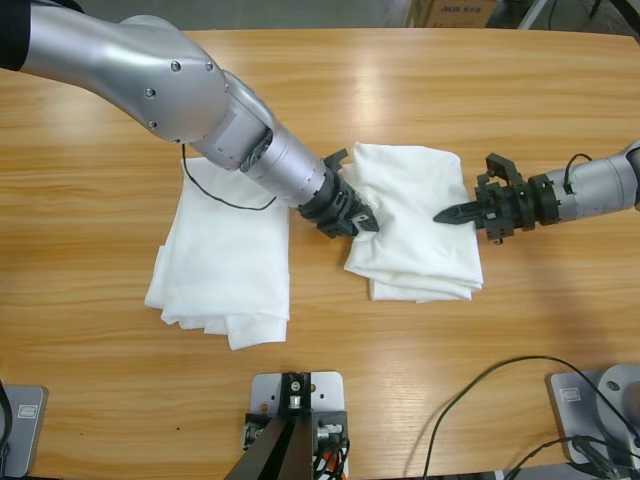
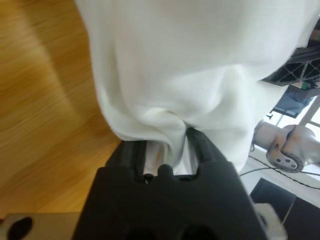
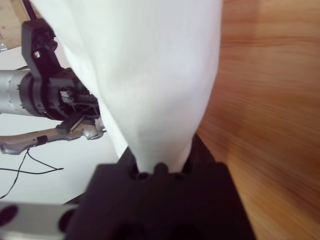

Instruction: Fold clothes

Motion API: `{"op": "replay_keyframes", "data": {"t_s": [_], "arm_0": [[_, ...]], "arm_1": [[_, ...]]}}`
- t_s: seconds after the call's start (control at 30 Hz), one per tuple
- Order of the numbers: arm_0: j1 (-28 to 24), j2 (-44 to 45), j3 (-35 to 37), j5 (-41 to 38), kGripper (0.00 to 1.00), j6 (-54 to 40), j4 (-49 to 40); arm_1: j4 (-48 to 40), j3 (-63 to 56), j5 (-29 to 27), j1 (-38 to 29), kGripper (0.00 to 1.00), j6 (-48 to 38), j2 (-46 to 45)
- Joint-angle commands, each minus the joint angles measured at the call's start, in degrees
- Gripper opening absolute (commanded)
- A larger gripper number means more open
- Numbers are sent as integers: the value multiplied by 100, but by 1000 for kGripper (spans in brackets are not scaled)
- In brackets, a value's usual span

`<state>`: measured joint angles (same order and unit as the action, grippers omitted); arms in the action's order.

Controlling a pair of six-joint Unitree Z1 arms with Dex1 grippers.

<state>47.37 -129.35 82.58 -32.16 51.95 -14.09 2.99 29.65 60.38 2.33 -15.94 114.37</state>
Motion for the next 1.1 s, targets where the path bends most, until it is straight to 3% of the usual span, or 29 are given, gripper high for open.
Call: {"op": "replay_keyframes", "data": {"t_s": [0.03, 0.43, 0.53, 0.63, 0.77, 0.93, 1.1], "arm_0": [[-114, 198, -143, 607, 1000, -1, -1216], [6, -32, 137, 946, 977, 296, -1286], [97, -113, 274, 950, 899, 449, -1348], [194, -221, 492, 960, 885, 652, -1483], [247, -264, 539, 931, 793, 801, -1462], [266, -337, 510, 871, 471, 878, -1393], [204, -363, 474, 806, 365, 986, -1342]], "arm_1": [[70, -99, 0, -93, 0, 92, -224], [53, -99, -9, -93, 0, 166, -244], [44, -101, -9, -93, 0, 193, -258], [35, -108, 0, -93, 0, 205, -281], [21, -126, 9, -91, 0, 214, -298], [-3, -135, 26, -70, 0, 222, -307], [-17, -143, 26, -58, 0, 222, -311]]}}
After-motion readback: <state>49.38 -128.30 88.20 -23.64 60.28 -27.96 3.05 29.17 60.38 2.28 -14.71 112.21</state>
